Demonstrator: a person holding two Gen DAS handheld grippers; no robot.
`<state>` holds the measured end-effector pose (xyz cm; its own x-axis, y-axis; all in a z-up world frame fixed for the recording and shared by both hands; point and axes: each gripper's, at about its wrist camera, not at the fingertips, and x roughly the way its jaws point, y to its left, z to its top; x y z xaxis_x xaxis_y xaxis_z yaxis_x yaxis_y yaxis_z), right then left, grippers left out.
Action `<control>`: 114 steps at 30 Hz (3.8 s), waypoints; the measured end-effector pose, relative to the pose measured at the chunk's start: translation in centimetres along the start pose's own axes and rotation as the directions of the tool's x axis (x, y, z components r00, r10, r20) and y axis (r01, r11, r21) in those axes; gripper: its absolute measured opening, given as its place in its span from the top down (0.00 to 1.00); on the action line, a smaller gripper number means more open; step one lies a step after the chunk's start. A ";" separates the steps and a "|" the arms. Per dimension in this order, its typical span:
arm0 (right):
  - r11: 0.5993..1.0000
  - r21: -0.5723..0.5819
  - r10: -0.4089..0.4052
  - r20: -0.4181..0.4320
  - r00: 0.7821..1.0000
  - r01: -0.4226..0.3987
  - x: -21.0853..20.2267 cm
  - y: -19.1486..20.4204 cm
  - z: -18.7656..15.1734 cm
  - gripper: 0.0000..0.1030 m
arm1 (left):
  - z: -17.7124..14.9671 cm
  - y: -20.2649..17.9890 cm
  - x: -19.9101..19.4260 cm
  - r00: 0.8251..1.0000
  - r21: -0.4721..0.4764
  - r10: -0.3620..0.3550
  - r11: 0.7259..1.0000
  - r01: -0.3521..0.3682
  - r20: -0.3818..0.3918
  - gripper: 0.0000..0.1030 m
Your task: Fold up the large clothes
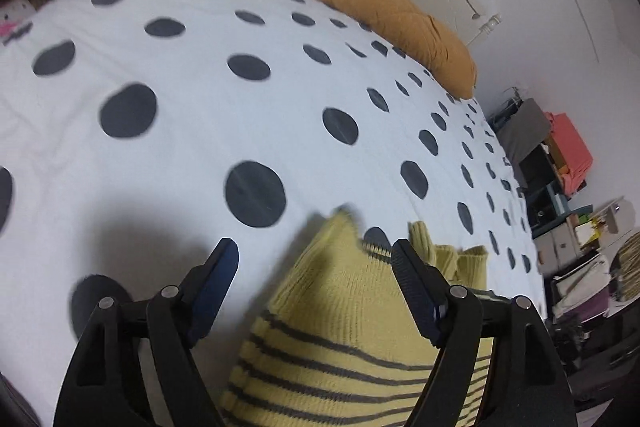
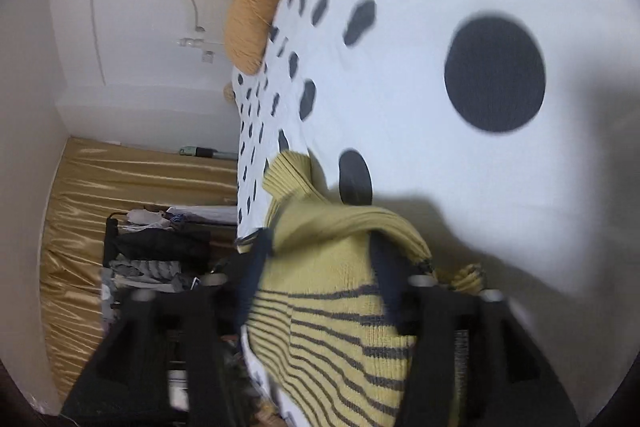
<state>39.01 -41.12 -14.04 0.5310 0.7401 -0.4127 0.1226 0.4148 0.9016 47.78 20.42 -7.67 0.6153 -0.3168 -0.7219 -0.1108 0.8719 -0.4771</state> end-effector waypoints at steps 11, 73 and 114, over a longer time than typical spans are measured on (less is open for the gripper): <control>0.778 -0.415 -0.317 0.388 0.865 0.471 -4.0 14.8 -10.7 0.19 | -8.6 -12.3 -7.6 0.966 0.273 0.100 0.948 -0.165 0.236 0.22; 0.052 -0.396 -0.651 0.682 0.332 0.917 17.3 15.6 -20.1 0.05 | -18.7 7.1 -5.5 0.902 -0.471 -0.339 0.771 0.430 0.268 0.19; 0.243 -0.381 -0.667 0.602 0.439 0.892 14.4 12.3 -19.0 0.02 | -15.9 -0.6 -7.5 0.969 -0.173 -0.115 0.973 0.155 0.221 0.71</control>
<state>32.27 -15.29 -11.38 0.6566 -0.2703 -0.7042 0.1837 0.9628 -0.1984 30.80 16.32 -9.89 0.7809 -0.3250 -0.5335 -0.1472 0.7343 -0.6627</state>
